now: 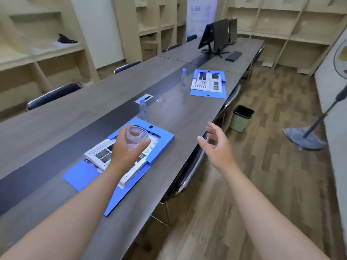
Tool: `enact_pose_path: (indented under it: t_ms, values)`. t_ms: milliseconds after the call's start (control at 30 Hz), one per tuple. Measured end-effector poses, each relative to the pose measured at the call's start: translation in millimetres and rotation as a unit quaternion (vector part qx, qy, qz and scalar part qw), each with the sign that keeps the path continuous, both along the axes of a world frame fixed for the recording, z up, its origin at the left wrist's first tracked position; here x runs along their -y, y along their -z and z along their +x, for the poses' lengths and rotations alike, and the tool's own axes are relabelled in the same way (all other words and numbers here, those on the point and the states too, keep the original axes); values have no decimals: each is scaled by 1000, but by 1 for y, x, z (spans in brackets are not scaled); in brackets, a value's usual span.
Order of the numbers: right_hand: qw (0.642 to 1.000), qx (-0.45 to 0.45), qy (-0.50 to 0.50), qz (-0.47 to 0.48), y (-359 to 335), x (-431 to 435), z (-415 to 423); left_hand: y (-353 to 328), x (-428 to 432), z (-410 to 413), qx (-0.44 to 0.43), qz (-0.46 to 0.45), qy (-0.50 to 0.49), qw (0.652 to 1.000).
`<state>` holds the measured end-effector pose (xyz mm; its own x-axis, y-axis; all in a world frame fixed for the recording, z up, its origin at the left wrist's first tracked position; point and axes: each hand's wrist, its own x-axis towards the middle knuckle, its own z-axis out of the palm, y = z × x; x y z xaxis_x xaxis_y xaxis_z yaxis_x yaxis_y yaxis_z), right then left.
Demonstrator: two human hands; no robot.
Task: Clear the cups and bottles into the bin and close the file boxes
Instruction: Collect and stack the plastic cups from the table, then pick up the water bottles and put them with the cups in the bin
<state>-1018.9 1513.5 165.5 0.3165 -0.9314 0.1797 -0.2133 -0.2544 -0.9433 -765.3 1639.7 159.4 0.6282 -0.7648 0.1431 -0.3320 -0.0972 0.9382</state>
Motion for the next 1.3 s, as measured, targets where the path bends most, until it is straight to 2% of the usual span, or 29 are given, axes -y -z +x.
enact_pose_path:
  t_ms: [267,500,700,900,1133,1300]
  values:
    - [995,-13,-95,-27,-22,97,-1,-16,44,-28,23,-6,-116,993]
    - [986,-26,-160,-37,-10,191,40,0,117,-16,19,-7,-159,987]
    - [973,-57,-220,-42,8,291,122,29,197,33,-13,-17,-228,973]
    - [948,-112,-298,-17,25,368,221,38,235,85,-51,2,-305,951]
    - [918,-134,-373,19,59,399,312,47,238,117,-67,32,-383,921]
    - [890,-158,-424,52,112,415,386,77,247,126,-82,28,-438,895]
